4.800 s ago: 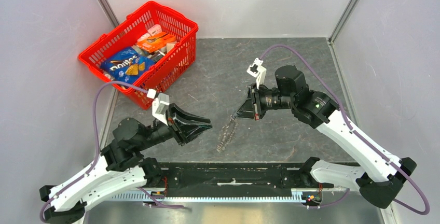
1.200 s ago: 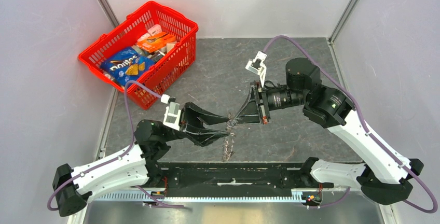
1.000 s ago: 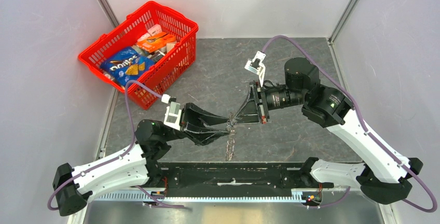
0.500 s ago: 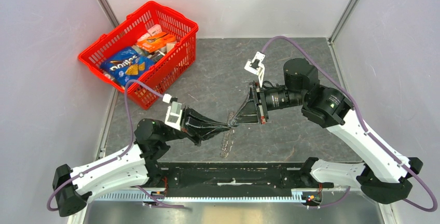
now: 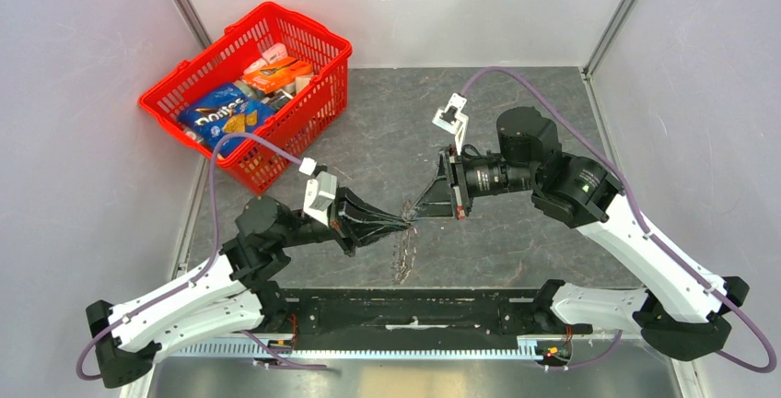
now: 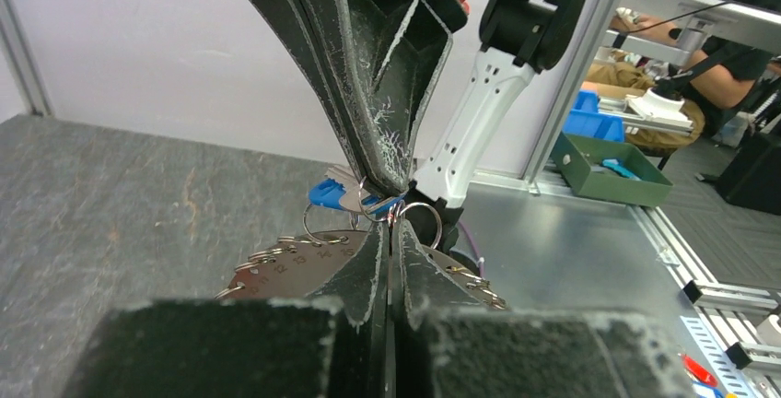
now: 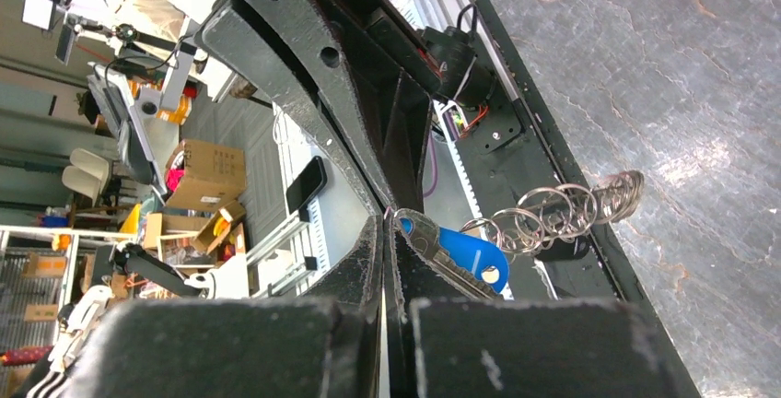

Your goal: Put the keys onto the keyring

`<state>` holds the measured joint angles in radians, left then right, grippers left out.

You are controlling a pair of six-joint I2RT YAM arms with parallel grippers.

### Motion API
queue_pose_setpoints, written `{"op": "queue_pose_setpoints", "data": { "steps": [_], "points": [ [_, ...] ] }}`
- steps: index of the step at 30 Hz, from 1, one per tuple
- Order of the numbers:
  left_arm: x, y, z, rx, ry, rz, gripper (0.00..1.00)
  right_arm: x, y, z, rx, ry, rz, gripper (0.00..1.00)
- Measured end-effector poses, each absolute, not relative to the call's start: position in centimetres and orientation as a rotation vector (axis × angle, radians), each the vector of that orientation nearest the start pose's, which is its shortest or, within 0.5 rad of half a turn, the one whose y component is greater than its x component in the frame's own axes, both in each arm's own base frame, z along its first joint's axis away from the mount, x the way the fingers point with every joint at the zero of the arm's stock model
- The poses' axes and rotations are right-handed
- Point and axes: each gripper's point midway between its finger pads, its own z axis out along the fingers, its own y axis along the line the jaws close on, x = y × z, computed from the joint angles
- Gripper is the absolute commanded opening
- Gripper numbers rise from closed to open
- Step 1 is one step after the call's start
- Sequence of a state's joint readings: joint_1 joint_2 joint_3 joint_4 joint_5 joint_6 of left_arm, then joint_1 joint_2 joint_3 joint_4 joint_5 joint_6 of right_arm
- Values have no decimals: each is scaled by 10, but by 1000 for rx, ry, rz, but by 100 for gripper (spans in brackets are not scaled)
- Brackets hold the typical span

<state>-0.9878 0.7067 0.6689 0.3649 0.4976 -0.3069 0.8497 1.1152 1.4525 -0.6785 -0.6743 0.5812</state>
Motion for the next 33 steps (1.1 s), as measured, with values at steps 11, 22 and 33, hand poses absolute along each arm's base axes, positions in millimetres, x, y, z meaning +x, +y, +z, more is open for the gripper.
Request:
{"op": "queue_pose_setpoints", "data": {
  "steps": [11, 22, 33],
  "points": [
    [92, -293, 350, 922, 1286, -1309, 2, 108, 303, 368, -709, 2111, 1444, 0],
    [77, -297, 341, 997, 1353, -1405, 2, 95, 310, 359, -862, 2163, 1476, 0],
    [49, -291, 352, 1024, 1215, -1574, 2, 70, 320, 370, -1121, 2211, 1605, 0]
  ]
}}
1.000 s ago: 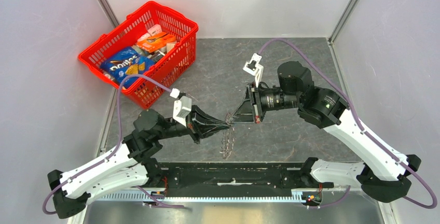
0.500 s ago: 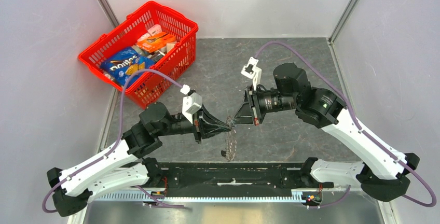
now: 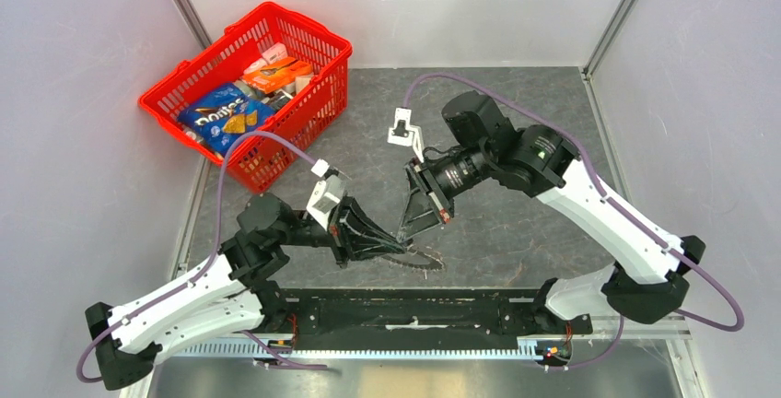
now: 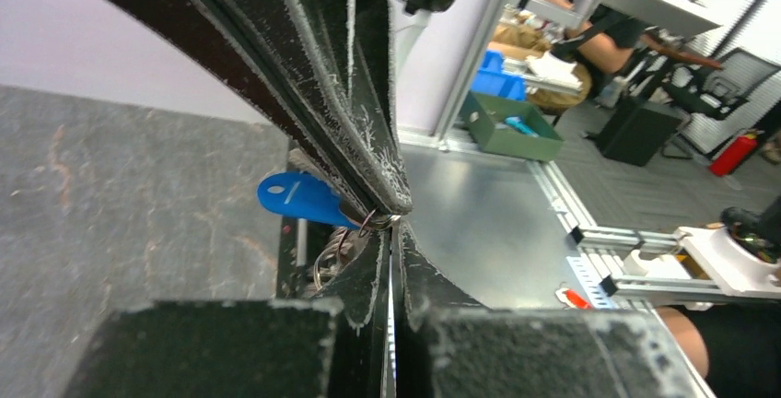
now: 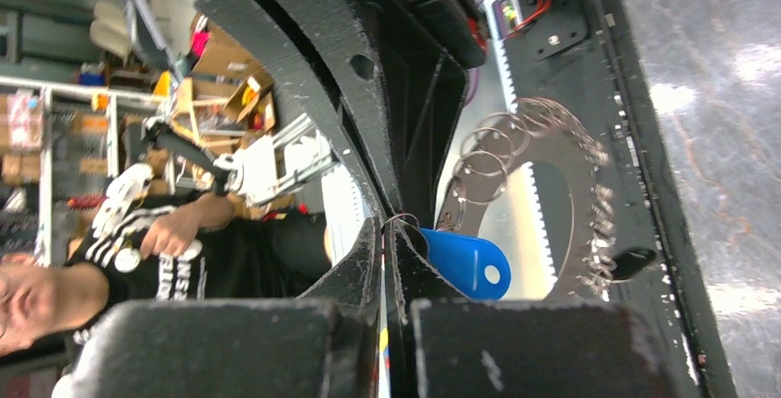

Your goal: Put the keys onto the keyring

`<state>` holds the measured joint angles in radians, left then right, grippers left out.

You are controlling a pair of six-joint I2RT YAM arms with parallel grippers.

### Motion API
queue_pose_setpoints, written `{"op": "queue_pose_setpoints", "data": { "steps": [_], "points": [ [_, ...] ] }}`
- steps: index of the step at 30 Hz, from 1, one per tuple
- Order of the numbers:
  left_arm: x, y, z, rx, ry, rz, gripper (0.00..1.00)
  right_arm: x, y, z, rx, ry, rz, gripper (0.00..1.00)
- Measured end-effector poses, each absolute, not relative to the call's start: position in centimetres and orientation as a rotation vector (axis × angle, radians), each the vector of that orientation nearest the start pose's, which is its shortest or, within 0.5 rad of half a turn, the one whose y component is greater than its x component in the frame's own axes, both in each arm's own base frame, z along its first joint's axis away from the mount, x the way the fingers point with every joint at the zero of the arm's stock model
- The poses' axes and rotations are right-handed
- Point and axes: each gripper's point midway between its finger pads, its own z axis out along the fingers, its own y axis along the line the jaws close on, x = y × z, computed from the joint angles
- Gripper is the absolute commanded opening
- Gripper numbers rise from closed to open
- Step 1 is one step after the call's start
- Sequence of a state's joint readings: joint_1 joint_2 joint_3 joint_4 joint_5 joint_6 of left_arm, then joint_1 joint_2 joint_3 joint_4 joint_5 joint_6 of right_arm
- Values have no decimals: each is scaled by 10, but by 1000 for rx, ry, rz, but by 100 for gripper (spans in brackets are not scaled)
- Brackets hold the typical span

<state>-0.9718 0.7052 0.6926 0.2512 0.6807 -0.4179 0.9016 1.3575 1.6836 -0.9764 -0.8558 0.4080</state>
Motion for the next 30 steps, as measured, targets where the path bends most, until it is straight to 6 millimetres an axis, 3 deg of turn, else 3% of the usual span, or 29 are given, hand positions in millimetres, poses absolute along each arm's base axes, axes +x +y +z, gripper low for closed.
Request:
{"op": "queue_pose_setpoints", "data": {
  "steps": [9, 15, 21, 30],
  "points": [
    [22, -275, 380, 1046, 1016, -1666, 2, 54, 341, 391, -1316, 2114, 1647, 0],
    [29, -274, 384, 1006, 1024, -1627, 2, 61, 351, 380, -1290, 2126, 1508, 0],
    [43, -279, 382, 972, 1083, -1567, 2, 69, 345, 379, -1221, 2123, 1388, 0],
    [46, -279, 380, 969, 1092, -1544, 2, 75, 326, 390, -1127, 2077, 1294, 0]
  ]
}}
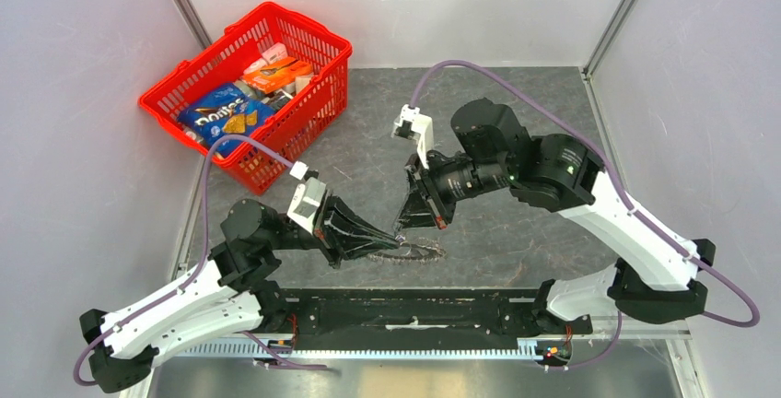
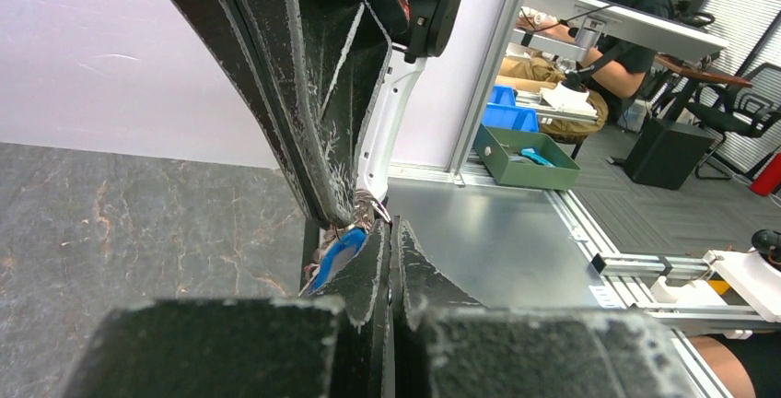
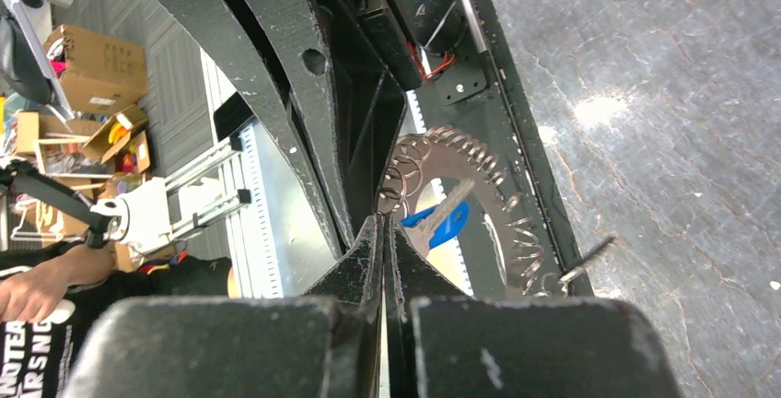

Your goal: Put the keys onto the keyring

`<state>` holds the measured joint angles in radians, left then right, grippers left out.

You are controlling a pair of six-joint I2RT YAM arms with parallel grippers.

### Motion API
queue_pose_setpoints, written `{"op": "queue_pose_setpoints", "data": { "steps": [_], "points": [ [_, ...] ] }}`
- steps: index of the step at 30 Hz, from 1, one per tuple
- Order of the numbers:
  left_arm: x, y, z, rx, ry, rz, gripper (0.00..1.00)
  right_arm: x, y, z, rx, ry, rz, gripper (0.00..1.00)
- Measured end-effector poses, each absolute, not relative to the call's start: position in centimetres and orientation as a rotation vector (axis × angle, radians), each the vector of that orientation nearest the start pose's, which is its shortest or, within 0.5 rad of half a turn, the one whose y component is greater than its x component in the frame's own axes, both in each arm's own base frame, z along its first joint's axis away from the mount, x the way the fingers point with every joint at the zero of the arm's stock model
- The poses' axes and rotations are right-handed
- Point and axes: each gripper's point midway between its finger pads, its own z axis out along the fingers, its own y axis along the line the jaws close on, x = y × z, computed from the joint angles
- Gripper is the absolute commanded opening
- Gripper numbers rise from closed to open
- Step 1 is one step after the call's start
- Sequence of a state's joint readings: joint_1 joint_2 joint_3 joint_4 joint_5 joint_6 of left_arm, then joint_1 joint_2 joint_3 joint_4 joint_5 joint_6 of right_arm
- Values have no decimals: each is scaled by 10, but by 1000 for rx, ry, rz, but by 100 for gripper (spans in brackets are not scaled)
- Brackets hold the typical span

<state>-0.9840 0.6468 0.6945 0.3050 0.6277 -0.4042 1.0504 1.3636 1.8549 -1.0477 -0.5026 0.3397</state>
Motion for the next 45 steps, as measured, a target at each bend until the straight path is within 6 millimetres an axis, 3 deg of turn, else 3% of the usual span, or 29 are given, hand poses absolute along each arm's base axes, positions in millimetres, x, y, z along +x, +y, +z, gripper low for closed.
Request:
{"op": "queue_pose_setpoints", "data": {
  "steps": [9, 21, 34, 45],
  "points": [
    [45, -279, 381, 976, 1081, -1547, 2, 73, 305, 393, -1080, 2023, 1256, 0],
    [43, -282, 383, 996, 1050, -1559, 2, 73, 295, 399, -1057, 1971, 1241, 0],
    [36, -284, 385, 1039, 1003, -1581, 2, 76, 303, 398, -1053, 1942, 1260, 0],
    [35, -282, 386, 1040, 996, -1581, 2, 65, 307, 407, -1079, 1916, 1353, 0]
  ]
}}
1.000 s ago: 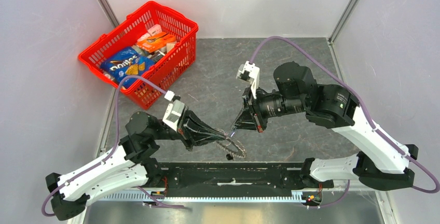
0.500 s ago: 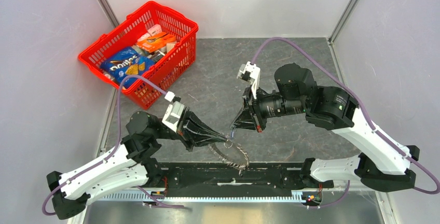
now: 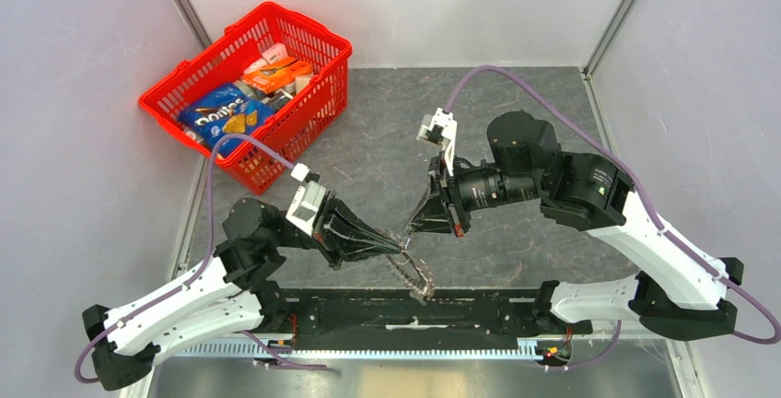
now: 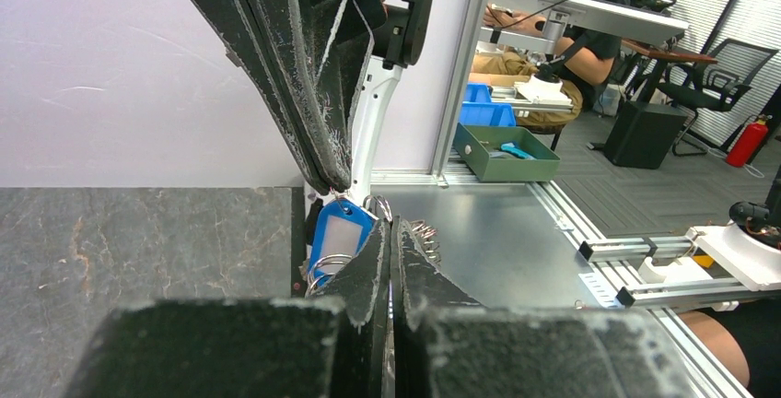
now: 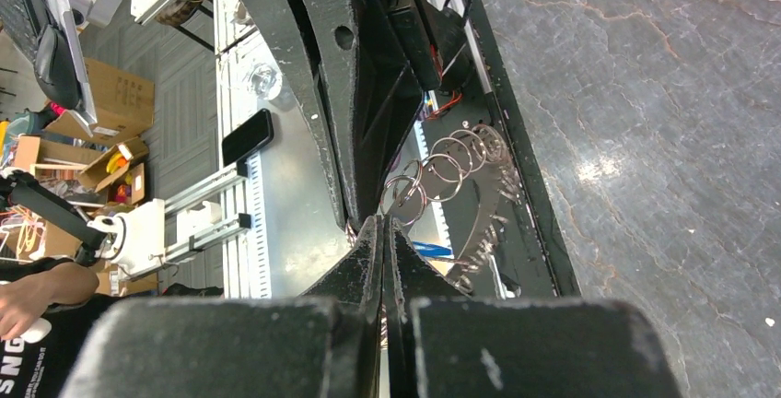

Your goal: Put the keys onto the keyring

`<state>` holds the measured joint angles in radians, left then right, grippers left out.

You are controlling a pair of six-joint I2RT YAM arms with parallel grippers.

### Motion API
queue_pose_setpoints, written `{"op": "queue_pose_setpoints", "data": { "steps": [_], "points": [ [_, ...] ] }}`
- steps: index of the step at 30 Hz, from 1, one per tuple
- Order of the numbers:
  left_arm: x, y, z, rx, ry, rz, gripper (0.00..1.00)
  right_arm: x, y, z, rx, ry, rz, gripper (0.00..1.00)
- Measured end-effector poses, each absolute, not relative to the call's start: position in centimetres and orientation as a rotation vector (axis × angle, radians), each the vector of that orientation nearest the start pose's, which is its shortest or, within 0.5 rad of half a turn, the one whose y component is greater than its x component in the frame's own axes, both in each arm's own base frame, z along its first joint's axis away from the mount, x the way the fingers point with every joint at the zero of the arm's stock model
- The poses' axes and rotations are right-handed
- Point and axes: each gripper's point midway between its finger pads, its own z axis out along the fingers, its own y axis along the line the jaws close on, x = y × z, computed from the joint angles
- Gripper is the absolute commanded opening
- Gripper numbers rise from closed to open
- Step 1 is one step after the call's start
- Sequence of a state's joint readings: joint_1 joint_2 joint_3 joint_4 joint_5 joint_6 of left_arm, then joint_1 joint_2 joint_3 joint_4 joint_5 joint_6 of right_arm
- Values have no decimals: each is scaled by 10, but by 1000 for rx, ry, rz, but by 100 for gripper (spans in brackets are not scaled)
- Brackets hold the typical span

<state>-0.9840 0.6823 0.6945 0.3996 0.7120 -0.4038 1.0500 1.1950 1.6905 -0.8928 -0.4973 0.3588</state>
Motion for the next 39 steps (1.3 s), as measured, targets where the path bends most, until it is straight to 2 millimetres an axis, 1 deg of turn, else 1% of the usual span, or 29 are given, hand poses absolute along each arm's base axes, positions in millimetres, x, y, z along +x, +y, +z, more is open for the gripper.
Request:
{"op": "queue_pose_setpoints", "data": {
  "steps": [13, 24, 30, 35, 39],
  "points": [
    [34, -280, 388, 1038, 986, -1580, 2, 61, 311, 398, -1093, 1948, 1383, 0],
    [36, -280, 389, 1022, 992, -1573, 2, 56, 313, 403, -1092, 1947, 1436, 0],
    [38, -277, 395, 990, 984, -1559, 2, 56, 316, 404, -1061, 1943, 1463, 0],
    [40, -276, 396, 980, 986, -1554, 2, 56, 319, 400, -1024, 1959, 1489, 0],
    [39, -275, 397, 977, 981, -1553, 2, 56, 320, 402, -1001, 1955, 1506, 0]
  ]
}}
